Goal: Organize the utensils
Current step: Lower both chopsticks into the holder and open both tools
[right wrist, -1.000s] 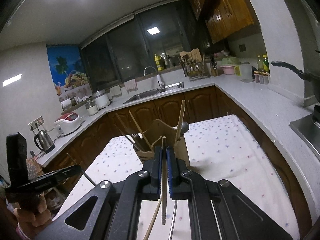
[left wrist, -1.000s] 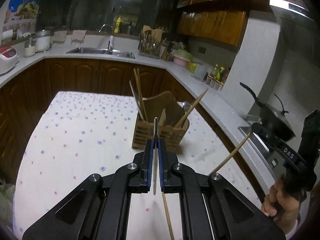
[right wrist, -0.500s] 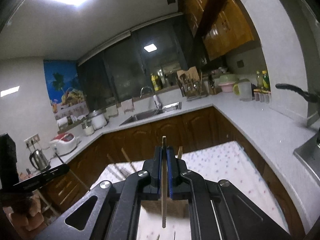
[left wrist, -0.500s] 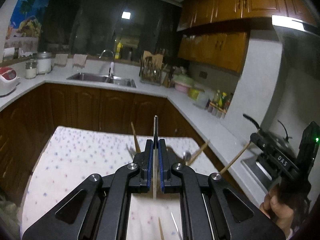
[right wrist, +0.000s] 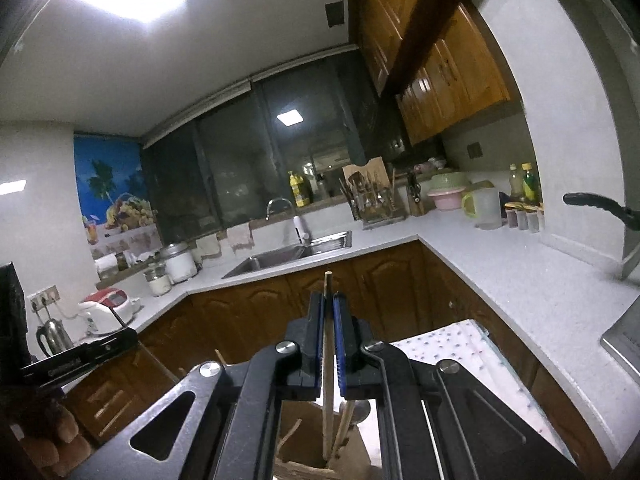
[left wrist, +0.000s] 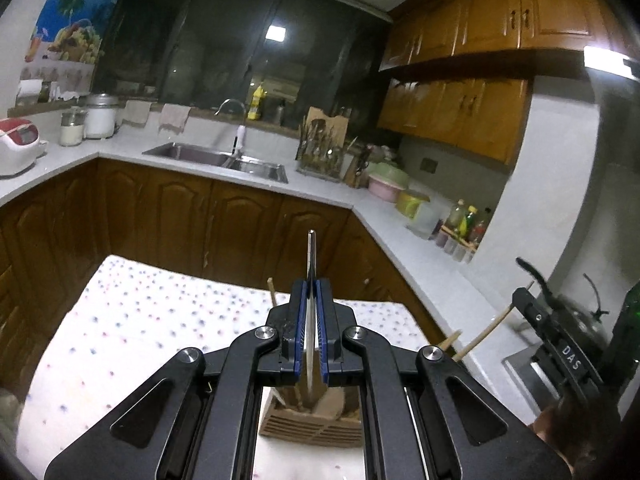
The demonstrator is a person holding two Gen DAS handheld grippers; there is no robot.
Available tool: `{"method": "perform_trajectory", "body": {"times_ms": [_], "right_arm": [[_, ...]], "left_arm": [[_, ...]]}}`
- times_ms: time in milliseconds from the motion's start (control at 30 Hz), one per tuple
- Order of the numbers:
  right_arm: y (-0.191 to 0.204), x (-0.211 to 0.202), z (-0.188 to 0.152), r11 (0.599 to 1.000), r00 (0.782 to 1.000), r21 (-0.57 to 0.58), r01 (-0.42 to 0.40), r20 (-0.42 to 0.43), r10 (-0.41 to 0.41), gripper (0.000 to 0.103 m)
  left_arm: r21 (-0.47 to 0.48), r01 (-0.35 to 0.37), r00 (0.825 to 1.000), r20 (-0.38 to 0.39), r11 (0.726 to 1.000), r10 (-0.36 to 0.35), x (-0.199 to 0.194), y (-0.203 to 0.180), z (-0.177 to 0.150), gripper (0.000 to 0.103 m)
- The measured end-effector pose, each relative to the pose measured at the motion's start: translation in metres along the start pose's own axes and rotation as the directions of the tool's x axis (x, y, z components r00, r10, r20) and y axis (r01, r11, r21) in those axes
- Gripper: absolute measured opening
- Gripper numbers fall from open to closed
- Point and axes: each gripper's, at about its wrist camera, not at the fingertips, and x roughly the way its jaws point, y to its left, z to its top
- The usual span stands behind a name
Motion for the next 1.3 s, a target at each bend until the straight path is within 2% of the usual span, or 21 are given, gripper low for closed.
{"method": "perform_trajectory", "body": {"times_ms": [333, 500, 1100, 1233, 1300], "right_arm": [[-0.008, 0.028, -0.043, 1.000, 0.993, 0.014, 0.006, -0.117, -0.004, 0.005], [-0.008, 0.034, -0.057, 1.000, 0.985, 0.007, 0.002, -0.172, -0.001, 0.005], [-0.006, 0.036, -0.055, 1.000, 0.983, 0.001, 0.001, -0.183, -0.001, 0.006], [-0.006, 0.035, -0.056, 1.000, 0.983, 0.013, -0.002, -0.182, 0.004, 0.011], [-0.008, 0.032, -0.056, 0.999, 0.985, 0.032, -0.005, -0.174, 0.011, 0.018]], "left_arm": [[0.000, -0.014, 0.995, -0.101, 1.000, 0.014, 0.034, 0.010, -0.050, 0.004], [-0.012, -0.023, 0.988, -0.152, 1.000, 0.021, 0.047, 0.016, -0.060, 0.004], [-0.003, -0.021, 0.985, -0.174, 1.000, 0.021, 0.050, 0.019, -0.060, 0.005], [-0.009, -0.019, 0.982, -0.188, 1.000, 0.017, 0.049, 0.020, -0.060, 0.006], [-0.026, -0.010, 0.982, -0.191, 1.000, 0.005, 0.045, 0.022, -0.060, 0.008]]}}
